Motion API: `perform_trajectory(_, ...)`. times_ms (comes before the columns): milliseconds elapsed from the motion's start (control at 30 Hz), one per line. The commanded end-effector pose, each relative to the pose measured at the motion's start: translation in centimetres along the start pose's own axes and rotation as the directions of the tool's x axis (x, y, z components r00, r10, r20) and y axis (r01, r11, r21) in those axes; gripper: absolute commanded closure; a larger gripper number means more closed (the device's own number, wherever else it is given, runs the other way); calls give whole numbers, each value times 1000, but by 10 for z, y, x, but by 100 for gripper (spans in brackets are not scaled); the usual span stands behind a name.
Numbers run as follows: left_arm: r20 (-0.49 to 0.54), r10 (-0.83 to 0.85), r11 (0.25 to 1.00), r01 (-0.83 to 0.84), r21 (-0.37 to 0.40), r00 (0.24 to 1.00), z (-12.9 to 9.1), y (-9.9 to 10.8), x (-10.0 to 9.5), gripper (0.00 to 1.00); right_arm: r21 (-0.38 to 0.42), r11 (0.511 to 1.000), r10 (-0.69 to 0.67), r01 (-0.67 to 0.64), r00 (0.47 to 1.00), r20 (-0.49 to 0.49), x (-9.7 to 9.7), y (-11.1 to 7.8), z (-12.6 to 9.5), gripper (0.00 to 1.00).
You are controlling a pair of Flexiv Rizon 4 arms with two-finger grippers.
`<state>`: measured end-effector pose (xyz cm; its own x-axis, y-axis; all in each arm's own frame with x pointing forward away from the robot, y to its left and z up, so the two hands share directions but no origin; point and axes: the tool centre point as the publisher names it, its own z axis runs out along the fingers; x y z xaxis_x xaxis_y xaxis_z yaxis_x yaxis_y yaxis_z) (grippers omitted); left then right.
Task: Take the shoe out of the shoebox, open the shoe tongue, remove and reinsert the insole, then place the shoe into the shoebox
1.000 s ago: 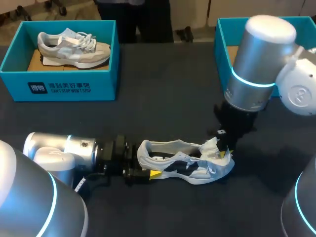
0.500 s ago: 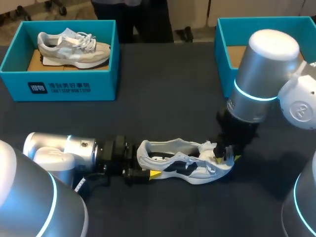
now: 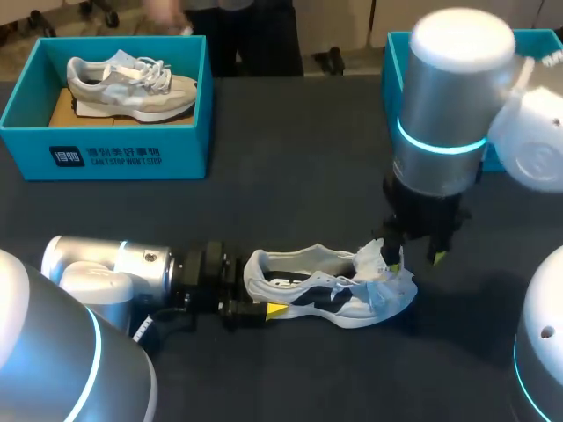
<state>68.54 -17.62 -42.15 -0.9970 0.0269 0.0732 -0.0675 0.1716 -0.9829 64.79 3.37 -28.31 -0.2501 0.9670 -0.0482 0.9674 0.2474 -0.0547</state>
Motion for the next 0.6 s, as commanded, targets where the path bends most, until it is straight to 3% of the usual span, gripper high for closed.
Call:
perform_trajectory(33,0,0,1000,0,0,1000,0,0,0,100,17,999,-30,28,986,162,9,11,-45,24)
perform_trajectory(233,0,0,1000,0,0,1000,0,0,0,100,14,992,-122,123,958,260,20,17,-75,32)
perform_trajectory(333,0,0,1000,0,0,1000,0,0,0,100,-2,973,-220,230,930,295,31,19,-85,55)
perform_trajectory(367,0,0,1000,0,0,1000,0,0,0,100,-5,943,-315,333,896,313,41,20,-89,71)
perform_trajectory(467,0,0,1000,0,0,1000,0,0,0,100,12,873,-465,487,825,320,56,23,-92,100)
perform_trajectory(600,0,0,1000,0,0,1000,0,0,0,100,-7,777,-603,630,747,278,74,30,-88,100)
